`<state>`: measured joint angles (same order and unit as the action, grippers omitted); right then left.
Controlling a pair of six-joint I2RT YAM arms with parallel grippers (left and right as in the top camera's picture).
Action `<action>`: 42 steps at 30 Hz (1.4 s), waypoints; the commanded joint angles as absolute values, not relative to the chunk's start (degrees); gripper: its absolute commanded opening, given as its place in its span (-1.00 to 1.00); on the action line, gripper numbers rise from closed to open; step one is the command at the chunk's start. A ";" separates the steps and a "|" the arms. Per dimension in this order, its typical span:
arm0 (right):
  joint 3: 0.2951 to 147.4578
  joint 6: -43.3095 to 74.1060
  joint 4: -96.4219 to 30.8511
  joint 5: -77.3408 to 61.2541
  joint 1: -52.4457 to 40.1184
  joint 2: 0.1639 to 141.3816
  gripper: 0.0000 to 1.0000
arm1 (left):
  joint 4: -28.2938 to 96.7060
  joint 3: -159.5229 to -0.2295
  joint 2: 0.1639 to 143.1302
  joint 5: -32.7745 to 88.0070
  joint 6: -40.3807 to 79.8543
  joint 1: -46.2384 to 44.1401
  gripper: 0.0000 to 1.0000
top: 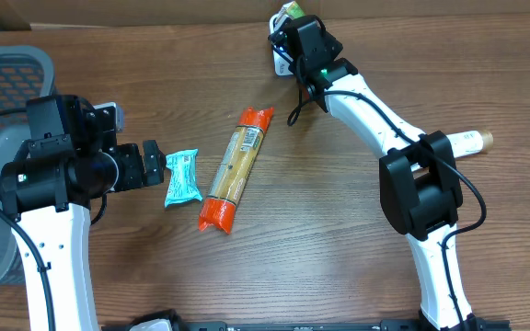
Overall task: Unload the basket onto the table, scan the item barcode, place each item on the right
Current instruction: 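Carry the green tea pack to the scanner and present its barcode, then move the tea pack to the right side and release it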
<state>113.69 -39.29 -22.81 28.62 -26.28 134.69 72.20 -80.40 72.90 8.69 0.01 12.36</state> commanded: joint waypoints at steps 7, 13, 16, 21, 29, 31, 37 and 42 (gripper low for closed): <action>115.44 -35.55 -28.14 28.95 -26.20 130.34 -0.93 | 72.03 -81.47 72.75 8.38 -0.21 11.97 0.99; 115.44 -24.34 -39.64 6.31 -25.28 120.27 -0.93 | 72.03 -81.47 72.75 8.38 -0.21 11.97 0.99; 115.44 -17.78 -45.04 -6.26 -23.05 115.13 -0.93 | 72.03 -81.47 72.75 8.38 -0.21 11.97 1.00; 115.44 -7.01 -54.87 -21.17 -16.16 109.14 -0.93 | 72.03 -81.47 72.75 8.38 -0.21 11.99 1.00; 113.69 13.85 -64.84 -23.18 -1.21 108.95 -0.92 | 72.03 -81.47 72.75 8.38 -0.21 11.97 0.99; 111.85 20.62 -64.79 -19.55 1.69 109.36 -0.93 | 72.03 -81.47 72.75 8.38 -0.21 11.97 0.99; 102.89 43.31 -62.81 -6.59 6.20 110.59 -0.93 | 72.01 -81.47 72.75 8.38 -0.21 11.97 0.99; 91.94 44.03 -50.57 -5.93 6.50 110.67 -0.93 | 72.01 -81.47 72.75 8.38 -0.21 11.97 0.99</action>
